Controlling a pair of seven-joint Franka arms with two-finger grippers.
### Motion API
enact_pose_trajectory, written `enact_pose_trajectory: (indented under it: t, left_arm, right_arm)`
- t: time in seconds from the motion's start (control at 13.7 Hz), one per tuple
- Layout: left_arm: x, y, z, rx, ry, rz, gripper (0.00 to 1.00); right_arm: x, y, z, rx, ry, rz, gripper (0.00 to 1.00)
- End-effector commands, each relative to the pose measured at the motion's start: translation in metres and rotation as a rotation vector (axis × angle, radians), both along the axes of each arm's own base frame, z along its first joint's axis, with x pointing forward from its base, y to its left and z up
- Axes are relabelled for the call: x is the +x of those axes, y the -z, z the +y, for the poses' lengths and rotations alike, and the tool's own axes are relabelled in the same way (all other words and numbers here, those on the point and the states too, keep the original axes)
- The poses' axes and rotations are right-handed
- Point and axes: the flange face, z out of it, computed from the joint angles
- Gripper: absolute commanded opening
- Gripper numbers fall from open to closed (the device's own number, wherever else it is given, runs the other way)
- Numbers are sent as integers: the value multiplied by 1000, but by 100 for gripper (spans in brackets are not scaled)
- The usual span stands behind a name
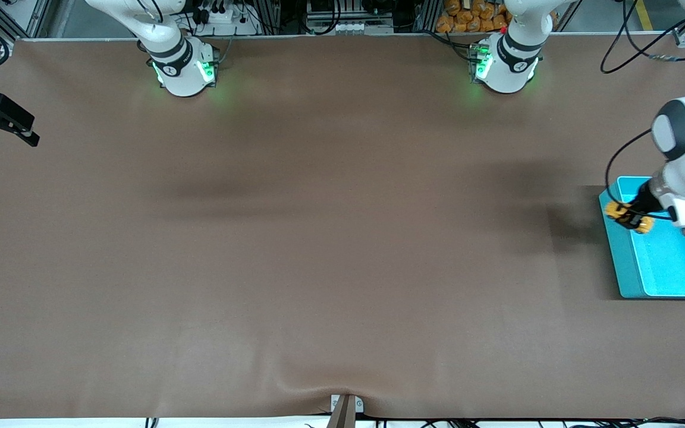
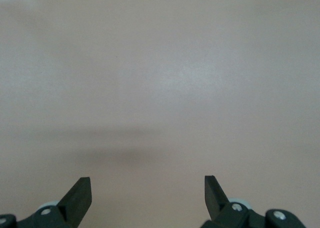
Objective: Wind and store yellow beetle car
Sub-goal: 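Carry the car into the cyan box with the left gripper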
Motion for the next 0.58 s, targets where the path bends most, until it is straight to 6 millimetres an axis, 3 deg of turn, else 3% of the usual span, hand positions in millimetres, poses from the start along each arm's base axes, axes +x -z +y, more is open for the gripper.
enact_pose_trajectory:
  t: [0.0,0.07,0.22,0.51]
  left_arm:
    - [9,-8,19,3,135,17,0]
    - [12,-2,25,-2,174,28,0]
    - [20,5,59,-7,253,37,0]
    - [36,20,97,-15,508,67,0]
  right_arm:
    - [3,-2,1,-5,13,0,100]
    - [5,0,1,-5,11,5,100]
    - [5,1,0,-5,13,7,100]
    - [6,2,0,-5,13,8,100]
